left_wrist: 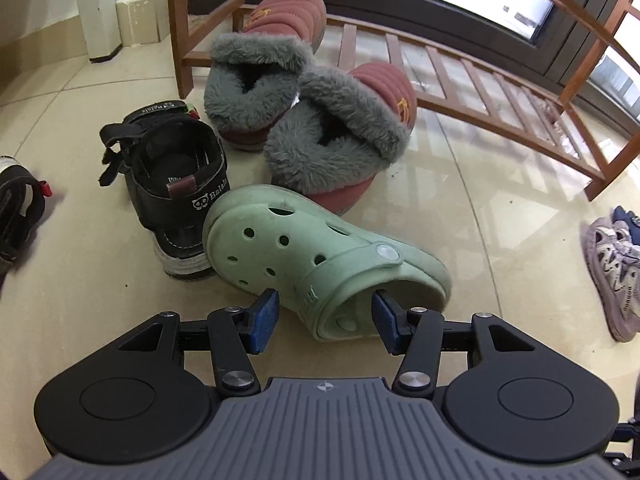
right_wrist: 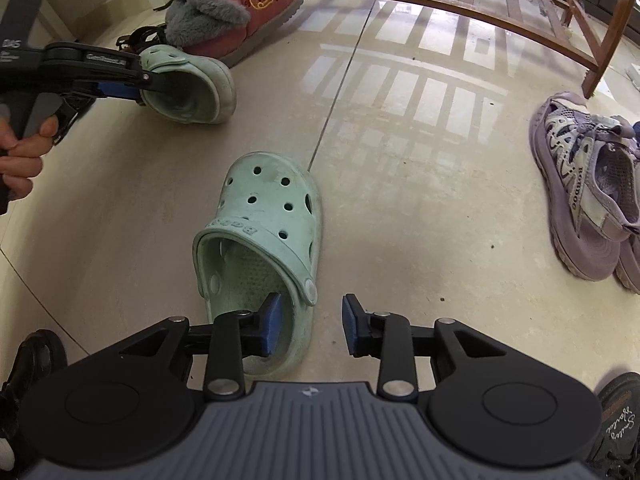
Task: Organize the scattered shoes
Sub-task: 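Grasp the first mint clog with the right gripper while the left gripper carries the other clog, then bring both mint clogs together side by side with both grippers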
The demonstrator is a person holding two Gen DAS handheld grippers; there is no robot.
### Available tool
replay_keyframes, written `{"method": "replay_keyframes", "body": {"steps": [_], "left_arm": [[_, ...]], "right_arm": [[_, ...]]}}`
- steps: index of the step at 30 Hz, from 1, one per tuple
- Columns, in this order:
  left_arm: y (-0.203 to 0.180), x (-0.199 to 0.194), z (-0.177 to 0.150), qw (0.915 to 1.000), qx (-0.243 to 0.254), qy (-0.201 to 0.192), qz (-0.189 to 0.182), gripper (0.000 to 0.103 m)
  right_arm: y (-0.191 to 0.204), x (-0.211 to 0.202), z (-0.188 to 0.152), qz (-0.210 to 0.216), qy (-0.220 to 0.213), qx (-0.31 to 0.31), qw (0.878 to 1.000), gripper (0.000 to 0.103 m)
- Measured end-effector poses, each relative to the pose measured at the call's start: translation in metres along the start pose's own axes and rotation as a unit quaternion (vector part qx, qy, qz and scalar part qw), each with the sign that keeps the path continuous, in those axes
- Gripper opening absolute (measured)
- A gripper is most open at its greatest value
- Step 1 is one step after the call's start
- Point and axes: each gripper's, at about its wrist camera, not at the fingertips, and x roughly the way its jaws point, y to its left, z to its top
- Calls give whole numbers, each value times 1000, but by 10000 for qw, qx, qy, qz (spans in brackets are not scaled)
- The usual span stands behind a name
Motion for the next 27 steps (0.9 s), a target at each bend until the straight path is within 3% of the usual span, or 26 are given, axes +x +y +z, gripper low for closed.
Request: {"method": "replay_keyframes", "body": {"steps": [4,6,11,19,27], "left_arm": [[0,6,1,9999,-9,70,136,51],[2,7,1,9998,0,70,208,34],[-1,4,-3,9995,176,39,258,21],[-14,-10,-7,9958,854,123,294,16],[-36,-20,-26,9875,1473,554,35,16]], "right_arm": [[-3,-1,-4,-31,11,57,10000,38],[-4,0,-4,-33,22,66,10000,38],[-4,0,-4,-28,9,34,10000,38],[-3,3,-1,-6,8,-7,10000,38],[-2,2,1,21,-34,-13,10000,38]]}}
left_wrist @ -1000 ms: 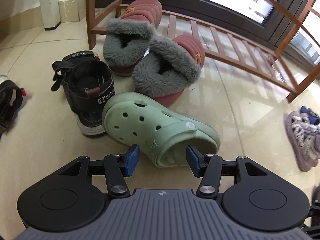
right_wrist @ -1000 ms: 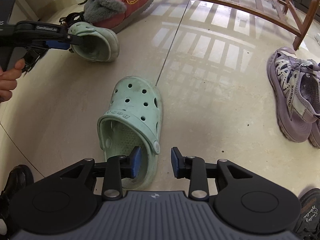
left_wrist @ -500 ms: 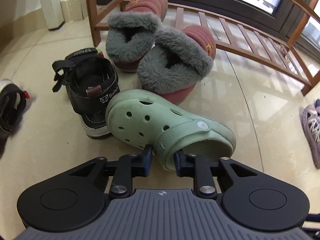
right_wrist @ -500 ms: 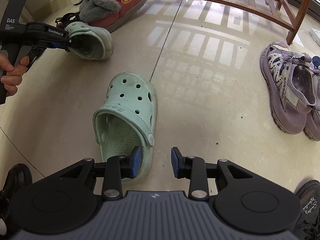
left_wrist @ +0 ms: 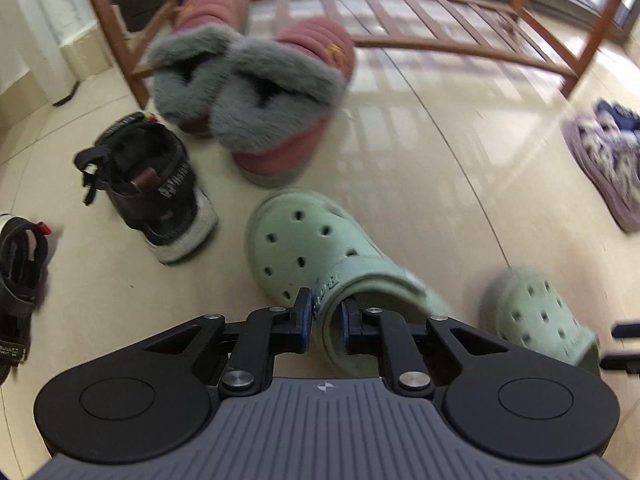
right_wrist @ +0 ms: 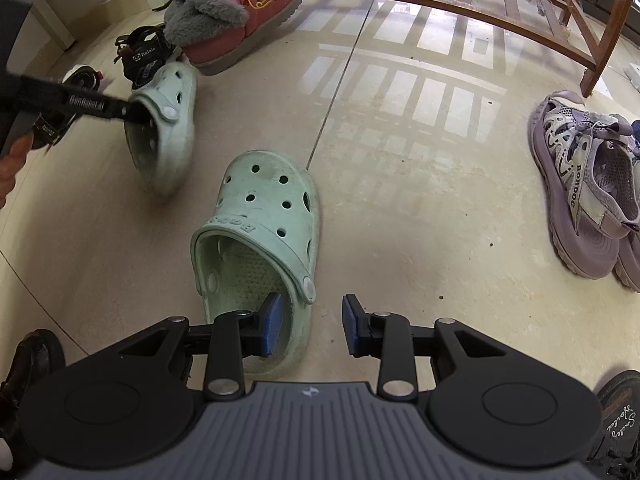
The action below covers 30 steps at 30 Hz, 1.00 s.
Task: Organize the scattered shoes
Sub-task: 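Bring both mint clogs together side by side with both grippers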
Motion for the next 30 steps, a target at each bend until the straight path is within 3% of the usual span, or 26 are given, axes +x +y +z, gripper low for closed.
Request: {"method": "replay_keyframes", "body": {"steps": [12,17,18,20,24,27,28,30], "left_arm": [[-33,-7,-16,9972,647,166,-344,17],[-33,-10,-22,9970,602,277,-411,21],[-33,-11,-23,9972,564,296,-401,23],[-32,-10,-24,9973,575,309,-325,38],[-30,-5,-23,9974,591,347,-222,41],[-31,0,-24,9969,666,311,-269,34],[-31,0,-24,9967,685,298,-310,24],[-36,-1,-28,9956,858,220,-317,21]], "right_arm": [[7,-2,4,47,-46,-38,10000,38],[12,-5,2,144,-56,-18,9999,38],[14,-6,1,193,-53,-30,9998,38],[19,-7,0,297,-46,-55,9995,38],[31,-1,2,535,11,-36,9986,38],[39,6,6,626,34,-66,9980,38],[42,6,7,621,26,-98,9980,38],[45,7,10,595,1,-163,9981,38]]}}
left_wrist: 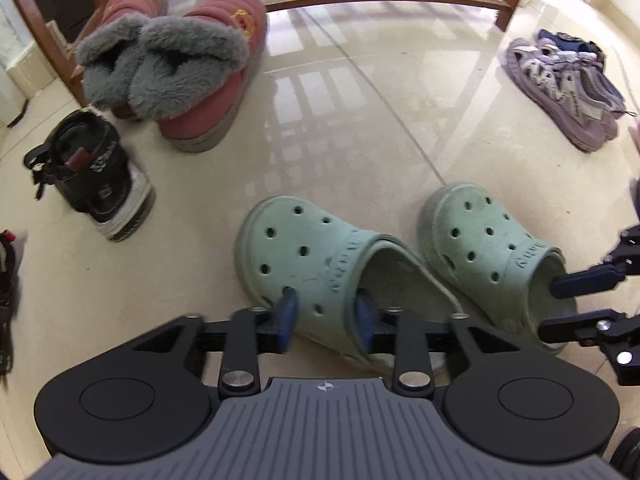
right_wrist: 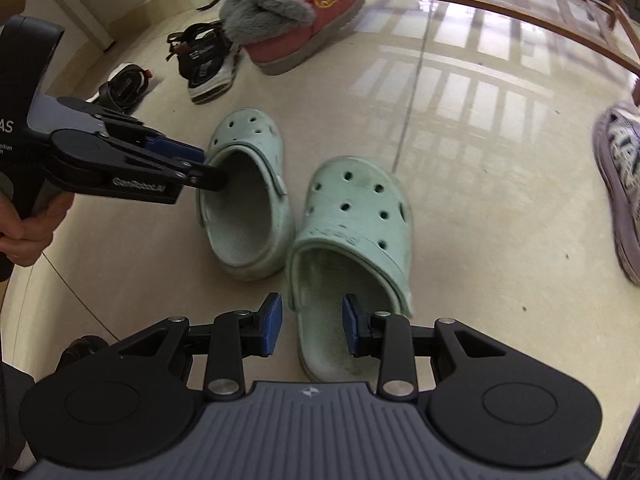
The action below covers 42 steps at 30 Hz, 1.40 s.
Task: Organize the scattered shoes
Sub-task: 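Bring both mint clogs together side by side with both grippers, then carry the paired mint clogs beside the black boots with both grippers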
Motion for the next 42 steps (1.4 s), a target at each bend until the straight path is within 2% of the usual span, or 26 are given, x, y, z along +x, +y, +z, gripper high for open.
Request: {"method": "replay_keyframes", "body": {"steps": [8,17,22,25,31,37,40,42], "left_arm": [[-12,-4,-8,9989,453,-122,-61,16],[-36,-9,-18,9969,671,-6,-422,16],[-52,-10,-21,9952,854,-2,-484,17],[-53,-11,-21,9954,801,19,-522,17],[-51,-11,-21,9965,608,44,-568,18],[-37,-15,-22,9974,360,78,-625,26],[-29,-22,-26,9971,210,-23,-727,32],[-21,-31,-30,9968,17,-228,-764,34]], "right_arm": [[2,3,9,-39,-79,47,10000,37],[7,5,15,15,-92,-7,10000,37],[11,6,13,-2,-13,-92,10000,38],[13,9,9,-79,44,-144,9999,42],[24,20,10,-367,71,-382,9986,42],[28,29,15,-605,32,-478,9970,42],[30,34,17,-656,39,-480,9967,42],[31,40,19,-724,52,-466,9963,41]]}}
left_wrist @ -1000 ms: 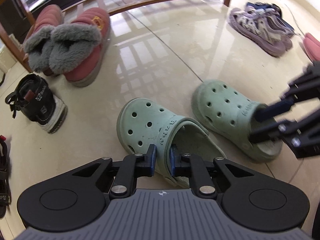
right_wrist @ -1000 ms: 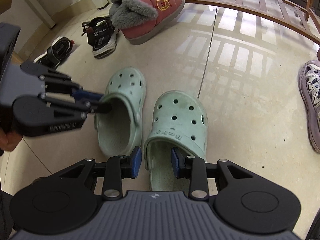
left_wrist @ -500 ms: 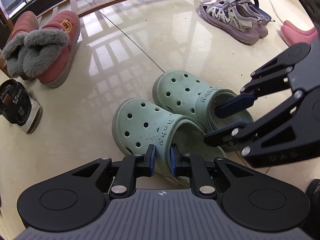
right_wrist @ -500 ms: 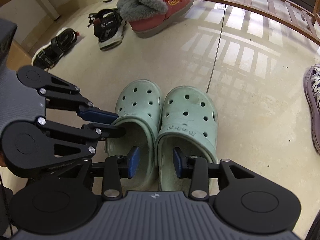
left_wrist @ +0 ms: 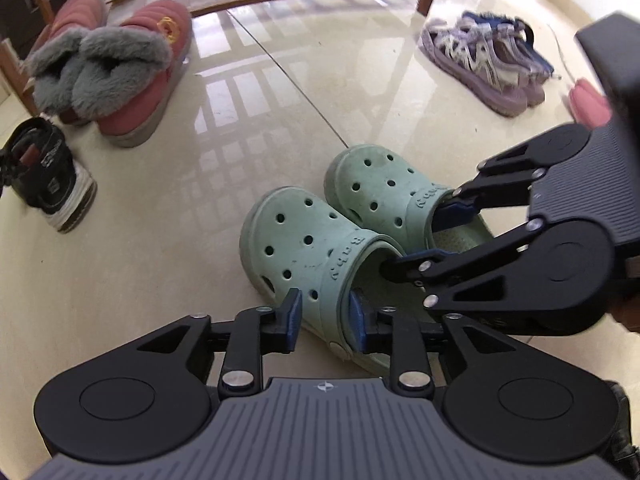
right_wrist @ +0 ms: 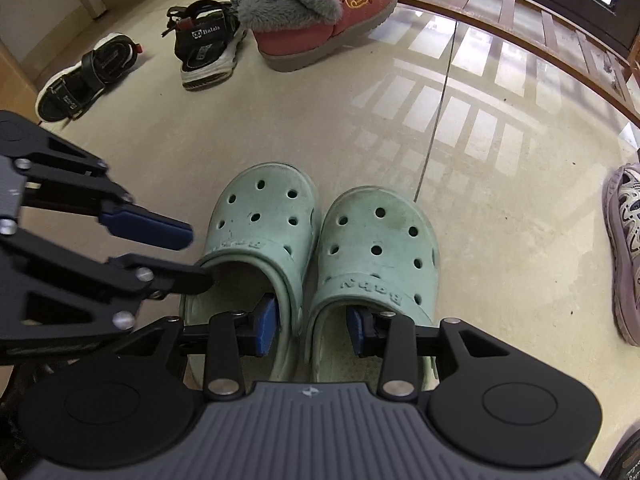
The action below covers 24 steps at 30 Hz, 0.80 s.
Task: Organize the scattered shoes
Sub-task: 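Carry the paired mint clogs beside the black boots with both grippers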
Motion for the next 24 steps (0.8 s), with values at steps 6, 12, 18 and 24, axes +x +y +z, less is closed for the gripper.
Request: {"method": "replay_keyframes", "body": {"steps": [6,12,18,24], "left_arm": [[11,-23,0,9971,-437,-615,109,36],[19,-29,9,9934,-689,-884,252,37],[12,-16,15,9939,-854,-691,131,37],[-7,-3,24,9955,-717,-625,-43,37]], "right_arm": [[1,1,-2,-82,-73,85,9999,18],[-9,-24,-19,-176,-166,226,9995,16],[-40,-57,-60,-565,-187,750,9954,16],[-81,-81,-99,-974,-148,1412,9851,16]]}}
